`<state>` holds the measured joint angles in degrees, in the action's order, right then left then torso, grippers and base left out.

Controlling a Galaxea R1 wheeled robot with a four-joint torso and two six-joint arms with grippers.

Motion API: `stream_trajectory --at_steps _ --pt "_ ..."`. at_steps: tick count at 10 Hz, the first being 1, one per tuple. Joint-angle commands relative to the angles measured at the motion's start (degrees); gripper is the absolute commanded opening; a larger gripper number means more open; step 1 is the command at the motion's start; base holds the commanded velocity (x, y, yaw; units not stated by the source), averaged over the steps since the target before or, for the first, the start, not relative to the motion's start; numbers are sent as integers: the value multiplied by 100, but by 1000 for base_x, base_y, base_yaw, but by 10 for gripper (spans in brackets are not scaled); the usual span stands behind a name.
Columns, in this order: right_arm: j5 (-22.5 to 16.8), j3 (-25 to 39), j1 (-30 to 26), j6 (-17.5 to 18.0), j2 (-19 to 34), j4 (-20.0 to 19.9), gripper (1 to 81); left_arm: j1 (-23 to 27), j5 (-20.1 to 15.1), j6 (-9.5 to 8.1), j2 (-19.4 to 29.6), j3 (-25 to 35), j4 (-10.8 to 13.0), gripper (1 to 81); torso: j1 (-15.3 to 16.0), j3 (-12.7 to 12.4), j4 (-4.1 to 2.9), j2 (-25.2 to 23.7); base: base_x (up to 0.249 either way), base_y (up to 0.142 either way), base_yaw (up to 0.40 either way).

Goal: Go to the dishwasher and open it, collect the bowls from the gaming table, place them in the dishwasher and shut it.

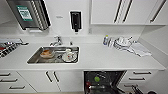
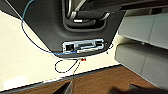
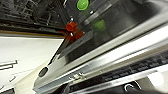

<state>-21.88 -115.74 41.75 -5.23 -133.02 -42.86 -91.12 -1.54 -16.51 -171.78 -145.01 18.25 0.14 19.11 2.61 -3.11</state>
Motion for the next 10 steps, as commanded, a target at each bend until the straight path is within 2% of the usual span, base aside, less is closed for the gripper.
stream_trajectory --at_steps 1,4,5,7,10 --pt "-545 342 311 -4 652 322 811 20 -383 25 -59 -19 30 811 0 0 0 0 0 0 0" --pt "-492 184 918 -31 660 656 811 108 -383 25 -50 -72 21 811 -2 -2 0 0 0 0 0" --pt "-492 27 1138 -170 617 665 811 116 -374 25 -41 -89 21 811 367 -2 0 -573 0 0 0" --pt "-484 -202 1586 -488 458 656 811 134 -374 25 -41 -116 12 811 435 -2 0 -698 0 0 0" --pt "-449 -774 2157 -664 -16 648 811 178 -374 25 -59 -177 12 811 793 -5 0 -1286 0 0 0"
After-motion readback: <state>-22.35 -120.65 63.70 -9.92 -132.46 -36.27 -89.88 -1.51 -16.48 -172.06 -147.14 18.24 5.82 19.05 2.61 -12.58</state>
